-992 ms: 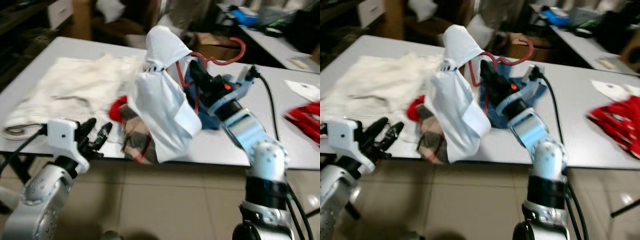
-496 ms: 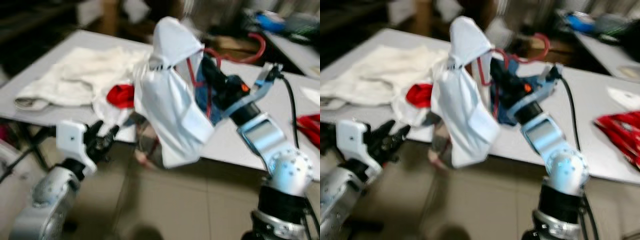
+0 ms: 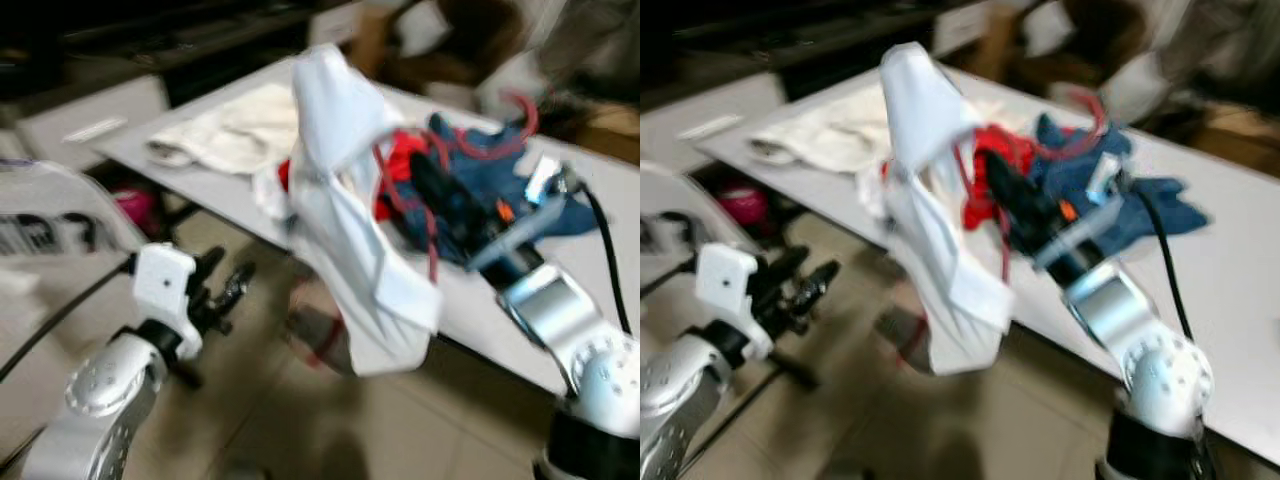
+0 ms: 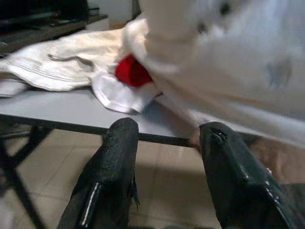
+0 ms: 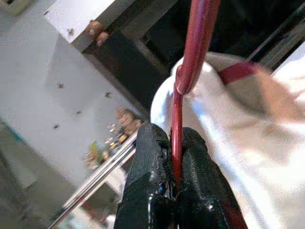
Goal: Hang hanger
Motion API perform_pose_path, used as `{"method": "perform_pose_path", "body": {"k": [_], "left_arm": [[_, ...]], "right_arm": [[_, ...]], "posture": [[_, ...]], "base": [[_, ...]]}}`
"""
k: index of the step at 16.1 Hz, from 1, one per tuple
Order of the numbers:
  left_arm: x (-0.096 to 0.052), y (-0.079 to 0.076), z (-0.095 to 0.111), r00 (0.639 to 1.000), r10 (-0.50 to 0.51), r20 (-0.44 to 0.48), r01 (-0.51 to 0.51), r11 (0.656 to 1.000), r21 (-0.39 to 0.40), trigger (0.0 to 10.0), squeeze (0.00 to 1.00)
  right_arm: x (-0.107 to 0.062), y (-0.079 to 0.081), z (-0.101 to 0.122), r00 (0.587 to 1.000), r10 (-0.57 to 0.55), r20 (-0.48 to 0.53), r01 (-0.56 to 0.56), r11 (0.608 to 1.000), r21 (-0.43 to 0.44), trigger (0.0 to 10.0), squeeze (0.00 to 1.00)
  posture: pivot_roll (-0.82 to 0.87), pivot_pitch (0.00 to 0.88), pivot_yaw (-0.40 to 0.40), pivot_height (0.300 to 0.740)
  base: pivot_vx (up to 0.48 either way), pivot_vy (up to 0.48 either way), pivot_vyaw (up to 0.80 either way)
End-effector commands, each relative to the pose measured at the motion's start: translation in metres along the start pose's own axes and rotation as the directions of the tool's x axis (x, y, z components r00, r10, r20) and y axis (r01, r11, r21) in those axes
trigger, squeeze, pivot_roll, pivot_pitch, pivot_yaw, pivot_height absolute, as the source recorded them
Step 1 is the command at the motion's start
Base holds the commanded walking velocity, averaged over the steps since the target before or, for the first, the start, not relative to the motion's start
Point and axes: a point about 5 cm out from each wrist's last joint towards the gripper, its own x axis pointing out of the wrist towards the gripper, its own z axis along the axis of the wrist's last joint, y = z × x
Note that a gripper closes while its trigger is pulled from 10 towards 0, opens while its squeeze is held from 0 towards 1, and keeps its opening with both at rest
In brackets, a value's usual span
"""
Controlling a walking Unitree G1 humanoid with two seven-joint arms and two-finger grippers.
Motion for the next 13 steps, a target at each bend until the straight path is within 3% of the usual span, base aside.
{"method": "perform_pose_path", "body": {"k": [1,6,9,13], "left_arm": [[0.0,0.003,0.002,1.0,-0.009,0.008,0.009,1.0,0.002,10.0,0.3],[-0.001,0.011,0.0,0.997,-0.073,0.005,0.074,0.997,-0.022,10.0,0.31],[-0.001,0.016,-0.002,1.0,-0.029,0.005,0.03,0.998,-0.048,10.0,0.32],[-0.01,0.011,-0.019,0.997,0.01,-0.071,-0.015,0.997,-0.078,10.0,0.3]], "right_arm": [[0.001,0.011,-0.003,0.998,0.062,-0.017,-0.063,0.998,-0.005,10.0,0.0],[-0.015,0.009,-0.02,1.0,0.02,-0.023,-0.02,1.0,0.015,10.0,0.0],[-0.017,0.012,-0.021,0.999,0.025,-0.039,-0.025,1.0,0.003,10.0,0.0],[-0.024,0.004,-0.031,0.991,0.0,-0.134,-0.004,1.0,-0.028,10.0,0.0]], "posture": [[0.04,0.0,-0.019,0.74],[0.01,0.0,0.036,0.74],[0.02,0.0,0.02,0.74],[0.0,0.0,0.002,0.74]], "base": [[0.0,0.0,0.8],[0.0,0.0,0.8],[0.0,0.0,0.8],[0.0,0.0,0.8]]}}
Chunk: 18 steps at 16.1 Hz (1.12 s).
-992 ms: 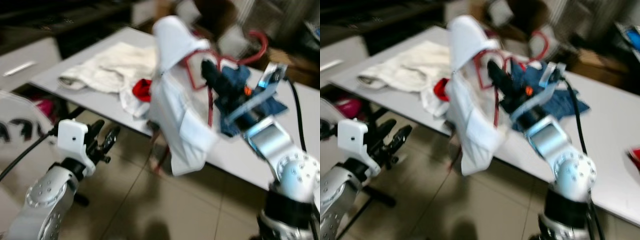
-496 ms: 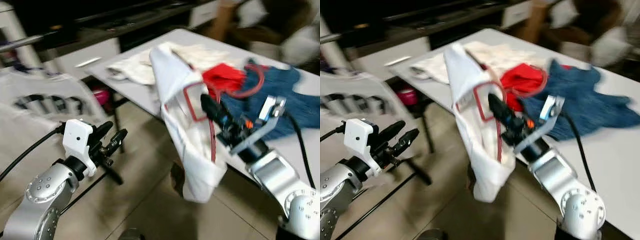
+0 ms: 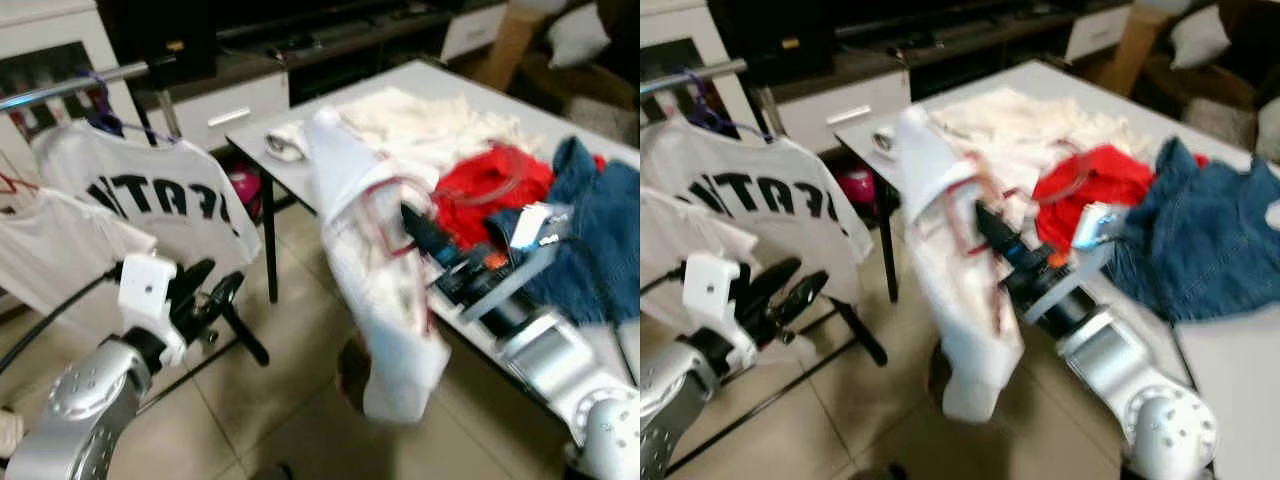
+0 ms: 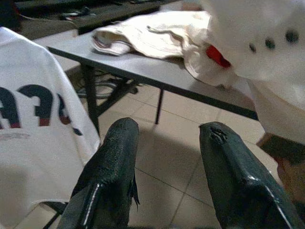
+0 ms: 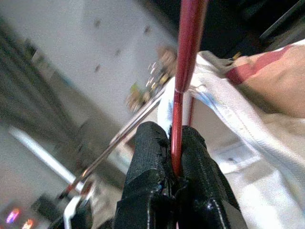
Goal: Hang hanger
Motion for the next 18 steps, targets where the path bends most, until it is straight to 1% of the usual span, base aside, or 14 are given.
{"method": "perform_pose_path", "body": {"k": [1,2,3,4,5,7,8,9,10,11,12,13,15,18], "left_arm": [[0.005,-0.004,-0.005,1.0,-0.012,-0.016,0.012,1.0,-0.007,10.0,0.29],[0.015,-0.008,-0.01,0.999,-0.046,-0.022,0.045,0.999,-0.017,10.0,0.18],[0.023,-0.01,-0.014,0.998,-0.062,-0.03,0.062,0.998,-0.004,10.0,0.17],[0.026,-0.011,-0.015,0.997,-0.064,-0.039,0.064,0.998,0.014,10.0,0.17],[0.028,-0.014,-0.015,0.996,-0.08,-0.04,0.081,0.997,0.013,10.0,0.16],[0.027,-0.015,-0.014,0.996,-0.08,-0.041,0.08,0.997,0.011,10.0,0.16],[0.026,-0.016,-0.018,0.997,-0.063,-0.043,0.064,0.998,0.023,10.0,0.14],[0.026,-0.016,-0.018,0.997,-0.063,-0.043,0.064,0.998,0.023,10.0,0.14],[0.026,-0.017,-0.019,0.998,-0.056,-0.041,0.056,0.998,0.017,10.0,0.14],[0.027,-0.018,-0.02,0.998,-0.049,-0.036,0.05,0.999,0.015,10.0,0.08],[0.028,-0.018,-0.02,0.998,-0.048,-0.034,0.048,0.999,0.014,10.0,0.08],[0.028,-0.017,-0.02,0.999,-0.041,-0.034,0.041,0.999,0.011,10.0,0.0],[0.025,-0.018,-0.022,0.999,-0.019,-0.044,0.02,0.999,0.026,10.0,0.0],[0.021,-0.014,-0.018,0.999,0.001,-0.032,0.0,0.999,0.038,10.0,0.0]], "right_arm": [[-0.006,-0.002,-0.003,1.0,-0.018,-0.025,0.018,1.0,-0.016,10.0,0.0],[-0.012,-0.006,-0.005,0.997,-0.062,-0.035,0.061,0.997,-0.047,10.0,0.0],[-0.016,-0.011,-0.006,0.995,-0.093,-0.036,0.09,0.993,-0.07,10.0,0.0],[-0.018,-0.014,-0.007,0.993,-0.113,-0.031,0.11,0.991,-0.08,10.0,0.0],[-0.02,-0.02,-0.007,0.99,-0.141,-0.018,0.139,0.987,-0.082,10.0,0.0],[-0.02,-0.022,-0.008,0.988,-0.151,-0.029,0.148,0.984,-0.101,10.0,0.0],[-0.021,-0.027,-0.009,0.986,-0.163,-0.046,0.156,0.981,-0.115,10.0,0.0],[-0.021,-0.027,-0.009,0.986,-0.163,-0.046,0.156,0.981,-0.115,10.0,0.0],[-0.021,-0.032,-0.01,0.982,-0.18,-0.058,0.172,0.977,-0.123,10.0,0.0],[-0.021,-0.033,-0.013,0.979,-0.188,-0.073,0.177,0.975,-0.136,10.0,0.0],[-0.021,-0.032,-0.013,0.979,-0.187,-0.077,0.176,0.975,-0.139,10.0,0.0],[-0.021,-0.033,-0.014,0.979,-0.19,-0.078,0.178,0.974,-0.143,10.0,0.0],[-0.019,-0.038,-0.016,0.976,-0.199,-0.084,0.186,0.973,-0.14,10.0,0.0],[-0.014,-0.038,-0.02,0.978,-0.182,-0.1,0.17,0.978,-0.121,10.0,0.0]], "posture": [[-0.01,0.0,0.014,0.74],[-0.03,0.0,0.037,0.74],[-0.04,0.0,0.052,0.74],[-0.04,0.0,0.055,0.74],[-0.03,0.0,0.051,0.74],[-0.03,0.0,0.043,0.74],[-0.02,0.0,0.022,0.74],[-0.02,0.0,0.022,0.74],[-0.03,0.0,0.014,0.74],[-0.03,0.0,0.007,0.74],[-0.03,0.0,0.007,0.74],[-0.02,0.0,-0.003,0.74],[-0.01,0.0,-0.018,0.74],[0.02,0.0,-0.049,0.74]], "base": [[0.0,0.0,0.8],[0.0,0.0,0.8],[0.0,0.0,0.8],[0.0,0.0,0.8],[0.0,0.0,0.8],[0.0,0.0,0.8],[0.0,0.0,0.8],[0.0,0.0,0.8],[0.0,0.0,0.8],[0.0,0.0,0.8],[0.0,0.0,0.8],[0.0,0.0,0.8],[0.0,0.0,0.8],[0.0,0.0,0.8]]}}
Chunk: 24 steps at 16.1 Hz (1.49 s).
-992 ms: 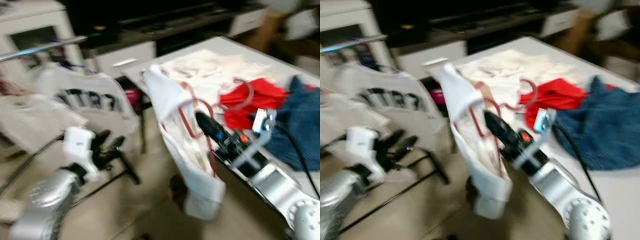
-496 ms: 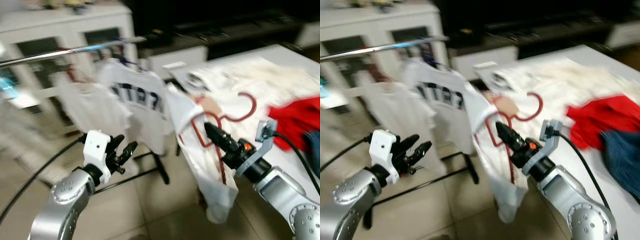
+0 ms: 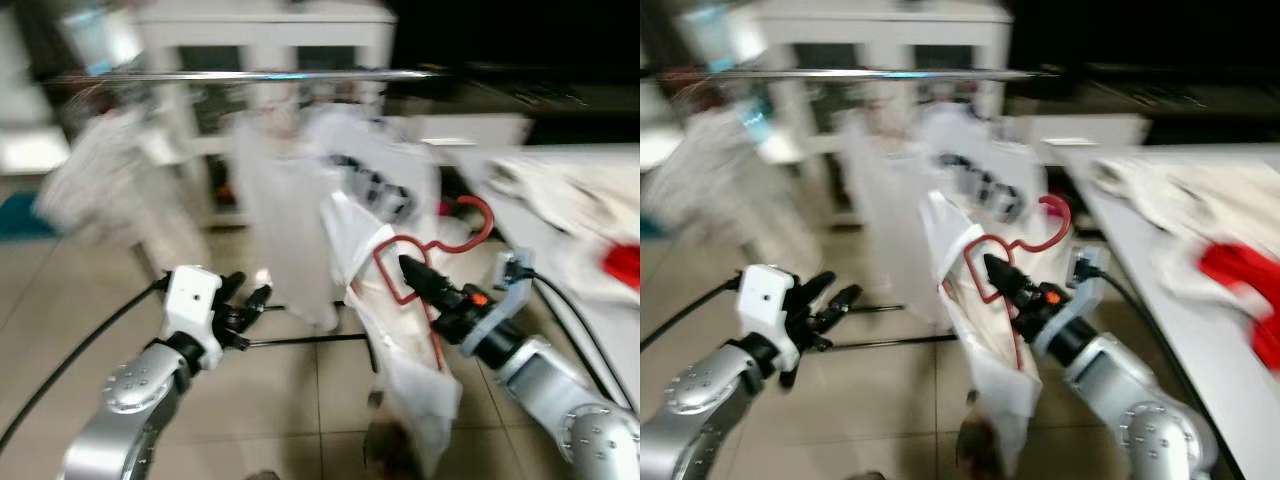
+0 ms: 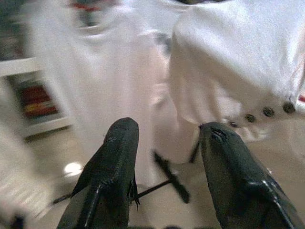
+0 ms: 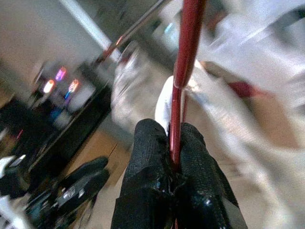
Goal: Hang hanger
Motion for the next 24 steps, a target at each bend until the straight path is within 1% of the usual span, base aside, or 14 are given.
{"method": "perform_pose_path", "body": {"k": [1,5,7,9,10,11,12,15,16,17,19,21,22,24], "left_arm": [[-0.002,-0.002,0.005,1.0,0.004,0.02,-0.004,1.0,0.014,10.0,0.0],[0.006,-0.003,0.004,0.998,-0.055,-0.012,0.055,0.997,0.056,10.0,0.0],[0.01,0.005,0.012,1.0,-0.018,-0.007,0.018,0.996,0.085,10.0,0.0],[0.011,0.001,0.011,0.999,-0.046,-0.006,0.046,0.997,0.067,10.0,0.0],[0.014,-0.001,0.013,0.996,-0.084,0.006,0.083,0.995,0.049,10.0,0.14],[0.017,-0.004,0.015,0.993,-0.118,0.026,0.117,0.993,0.031,10.0,0.76],[0.03,-0.008,0.023,0.981,-0.181,0.062,0.181,0.983,0.014,10.0,1.0],[0.05,-0.015,0.026,0.973,-0.228,0.046,0.225,0.972,0.061,10.0,1.0],[0.056,-0.021,0.027,0.964,-0.261,0.046,0.257,0.963,0.075,10.0,0.68],[0.062,-0.026,0.027,0.957,-0.286,0.048,0.281,0.955,0.096,10.0,0.0],[0.074,-0.028,0.034,0.957,-0.278,0.085,0.264,0.953,0.147,10.0,0.0],[0.08,-0.03,0.036,0.956,-0.271,0.11,0.248,0.952,0.18,10.0,0.0],[0.084,-0.03,0.038,0.958,-0.254,0.134,0.223,0.952,0.212,5.6,0.0],[0.088,-0.03,0.044,0.956,-0.232,0.181,0.19,0.956,0.225,0.0,0.0]], "right_arm": [[0.001,0.005,0.004,0.999,0.035,0.001,-0.035,0.999,-0.019,10.0,0.0],[0.003,-0.009,0.007,0.998,-0.052,0.025,0.054,0.993,-0.101,10.0,0.0],[0.014,-0.022,0.013,0.969,-0.235,0.074,0.246,0.931,-0.27,10.0,0.0],[0.018,-0.02,0.013,0.966,-0.243,0.087,0.258,0.909,-0.327,10.0,0.0],[0.022,-0.013,0.016,0.973,-0.214,0.09,0.232,0.895,-0.38,10.0,0.0],[0.024,-0.007,0.018,0.978,-0.187,0.088,0.207,0.887,-0.412,10.0,0.0],[0.034,0.0,0.019,0.985,-0.166,0.038,0.162,0.841,-0.516,10.0,0.0],[0.049,0.012,0.017,0.997,-0.075,0.01,0.068,0.848,-0.526,10.0,0.0],[0.052,0.019,0.018,1.0,-0.018,0.011,0.021,0.861,-0.507,10.0,0.0],[0.055,0.026,0.018,1.0,0.031,0.002,-0.025,0.865,-0.502,10.0,0.0],[0.057,0.038,0.014,0.992,0.118,-0.048,-0.126,0.846,-0.518,10.0,0.0],[0.057,0.04,0.013,0.988,0.144,-0.054,-0.151,0.848,-0.508,10.0,0.0],[0.056,0.042,0.012,0.986,0.157,-0.052,-0.162,0.851,-0.5,10.0,0.0],[0.054,0.044,0.01,0.983,0.179,-0.05,-0.181,0.858,-0.481,10.0,0.0]], "posture": [[0.02,0.0,-0.046,0.74],[0.02,0.0,-0.011,0.74],[0.03,0.0,-0.007,0.74],[0.02,0.0,0.008,0.74],[0.0,0.0,0.026,0.74],[0.0,0.0,0.025,0.74],[0.0,0.0,0.006,0.74],[-0.01,0.0,-0.009,0.74],[-0.01,0.0,-0.013,0.74],[-0.01,0.0,-0.014,0.74],[-0.02,0.0,-0.006,0.74],[-0.02,0.0,-0.001,0.74],[-0.02,0.0,0.004,0.74],[-0.02,0.0,0.013,0.74]], "base": [[0.0,0.0,0.8],[0.0,0.0,0.8],[0.0,0.0,0.4],[0.0,0.0,0.0],[0.0,0.0,0.0],[0.0,0.0,0.0],[0.0,0.0,0.0],[0.0,0.0,0.0],[0.0,0.0,0.0],[0.0,0.0,0.0],[0.0,0.0,0.0],[0.0,0.0,0.0],[0.0,0.0,0.0],[0.0,0.0,0.0]]}}
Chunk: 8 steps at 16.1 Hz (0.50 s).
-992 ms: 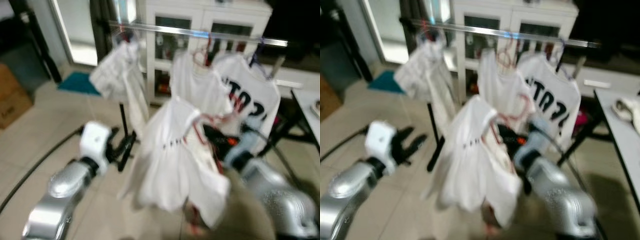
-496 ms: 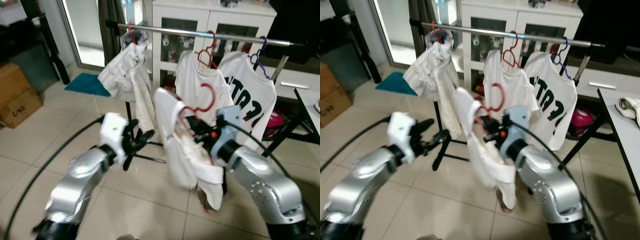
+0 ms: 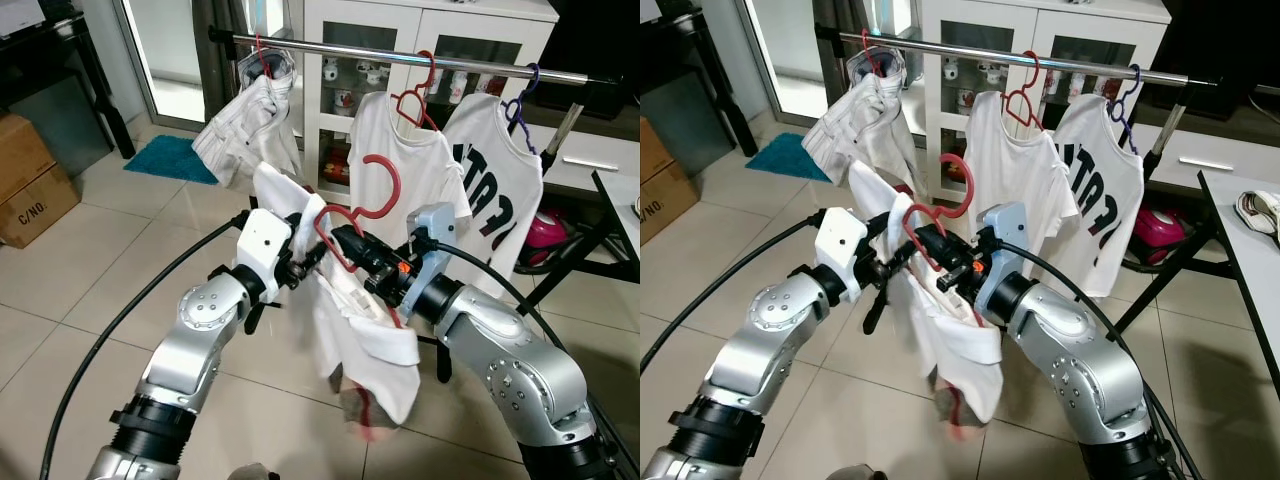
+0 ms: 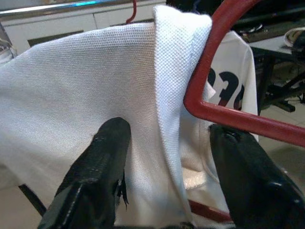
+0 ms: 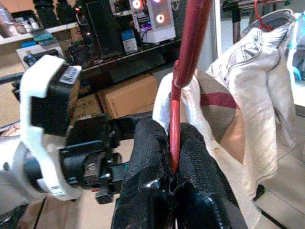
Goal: Hang hanger
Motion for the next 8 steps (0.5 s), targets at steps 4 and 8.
{"method": "perform_pose_path", "body": {"k": [4,8], "left_arm": [[0.0063,-0.0021,0.004,0.999,-0.02,0.04,0.019,0.999,0.029,0.0,0.0],[0.0061,-0.003,0.001,0.999,0.002,0.046,-0.004,0.999,0.045,0.0,0.0]], "right_arm": [[-0.003,0.0029,0.0066,0.998,0.011,0.058,-0.012,1.0,0.018,10.0,0.0],[-0.0051,-0.0026,0.0043,0.998,-0.023,0.051,0.021,0.999,0.035,10.0,0.0]], "posture": [[-0.02,0.0,0.021,0.74],[-0.02,0.0,0.017,0.74]], "base": [[0.0,0.0,0.0],[0.0,0.0,0.0]]}}
